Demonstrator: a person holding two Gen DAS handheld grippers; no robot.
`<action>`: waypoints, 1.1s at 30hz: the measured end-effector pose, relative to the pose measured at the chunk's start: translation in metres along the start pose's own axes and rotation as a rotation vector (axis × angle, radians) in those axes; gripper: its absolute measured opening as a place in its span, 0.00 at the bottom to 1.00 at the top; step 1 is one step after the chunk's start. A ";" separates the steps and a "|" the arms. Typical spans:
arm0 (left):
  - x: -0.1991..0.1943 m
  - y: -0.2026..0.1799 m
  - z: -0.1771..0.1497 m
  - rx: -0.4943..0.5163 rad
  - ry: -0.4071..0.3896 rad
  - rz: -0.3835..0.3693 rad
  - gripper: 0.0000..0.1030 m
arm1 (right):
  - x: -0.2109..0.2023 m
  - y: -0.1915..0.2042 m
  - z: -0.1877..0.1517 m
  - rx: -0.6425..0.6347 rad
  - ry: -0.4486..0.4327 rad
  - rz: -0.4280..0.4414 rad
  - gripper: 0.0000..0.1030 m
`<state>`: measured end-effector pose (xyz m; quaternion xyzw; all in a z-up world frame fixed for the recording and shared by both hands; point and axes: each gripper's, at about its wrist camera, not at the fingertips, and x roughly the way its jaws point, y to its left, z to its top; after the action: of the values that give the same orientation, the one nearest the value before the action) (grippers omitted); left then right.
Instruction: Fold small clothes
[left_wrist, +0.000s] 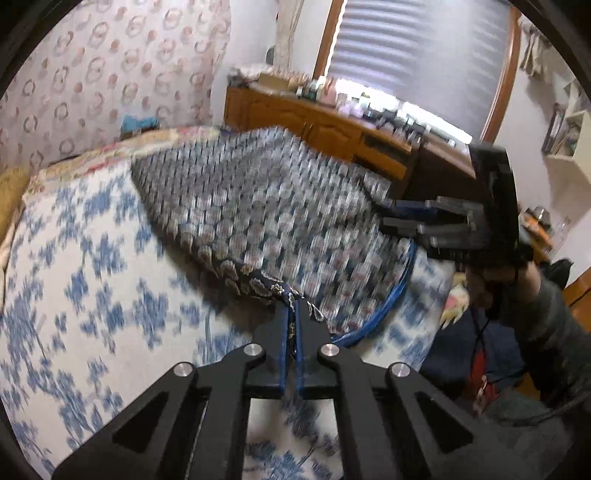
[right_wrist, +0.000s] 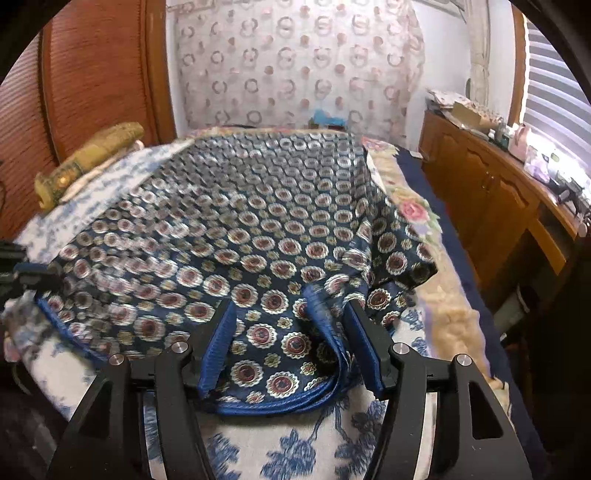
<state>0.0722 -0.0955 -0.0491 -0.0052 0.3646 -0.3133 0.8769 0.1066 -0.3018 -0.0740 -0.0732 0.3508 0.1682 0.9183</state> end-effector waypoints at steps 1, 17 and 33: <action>-0.003 -0.001 0.007 -0.001 -0.012 -0.011 0.00 | -0.006 0.001 0.001 -0.001 -0.013 0.007 0.62; 0.012 0.007 0.076 0.002 -0.082 -0.002 0.00 | -0.028 0.051 0.003 -0.147 -0.013 0.205 0.76; 0.004 0.034 0.094 -0.052 -0.147 0.020 0.00 | 0.030 0.018 0.016 -0.256 0.120 0.063 0.20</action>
<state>0.1532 -0.0905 0.0096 -0.0474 0.3071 -0.2937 0.9040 0.1311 -0.2730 -0.0826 -0.1884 0.3828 0.2357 0.8732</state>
